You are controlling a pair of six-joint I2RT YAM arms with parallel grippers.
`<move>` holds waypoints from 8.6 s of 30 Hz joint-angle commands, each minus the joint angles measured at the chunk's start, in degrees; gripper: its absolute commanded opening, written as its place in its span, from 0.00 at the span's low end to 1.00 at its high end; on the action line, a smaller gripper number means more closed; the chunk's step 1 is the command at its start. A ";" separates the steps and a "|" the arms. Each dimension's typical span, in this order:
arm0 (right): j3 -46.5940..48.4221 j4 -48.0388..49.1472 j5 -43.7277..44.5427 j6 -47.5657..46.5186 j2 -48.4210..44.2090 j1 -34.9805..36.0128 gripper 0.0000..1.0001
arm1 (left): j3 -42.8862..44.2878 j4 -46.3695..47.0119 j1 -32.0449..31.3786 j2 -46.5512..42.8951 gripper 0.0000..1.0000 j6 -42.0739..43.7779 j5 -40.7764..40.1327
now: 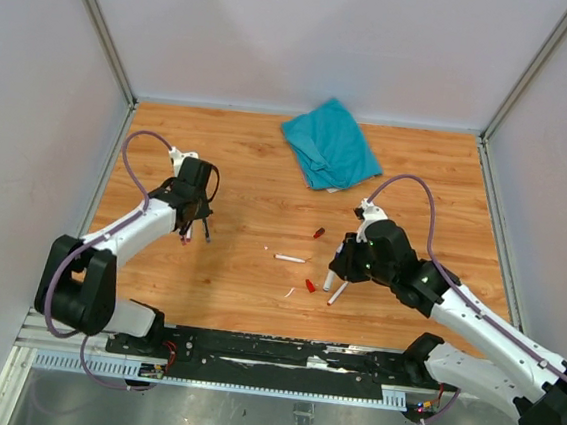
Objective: Insert the pens into the pen caps
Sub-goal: Pick up the pen cap from the center of the board, then place the pen cap at the center of the board, then adjust the pen, then move the pen cap to the center of the board.
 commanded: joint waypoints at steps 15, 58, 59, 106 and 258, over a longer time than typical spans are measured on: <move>-2.21 -2.07 3.21 -0.07 -5.45 0.39 0.01 | -1.43 -0.08 -26.34 -2.19 0.19 -11.44 2.70; -6.65 10.26 5.27 6.67 -9.94 -0.11 0.02 | -15.43 17.02 -31.38 -17.61 0.52 -5.72 11.77; -6.40 11.36 4.70 6.62 -8.87 -0.08 0.02 | -16.55 18.59 -31.38 -19.99 0.52 -4.98 13.68; 10.90 39.00 -25.99 15.66 29.18 5.15 0.02 | -23.67 18.82 -31.33 -38.63 0.25 1.53 24.89; 61.61 -29.83 25.23 29.96 74.16 20.17 0.23 | 0.94 -13.78 -25.05 -48.34 0.00 1.87 -0.76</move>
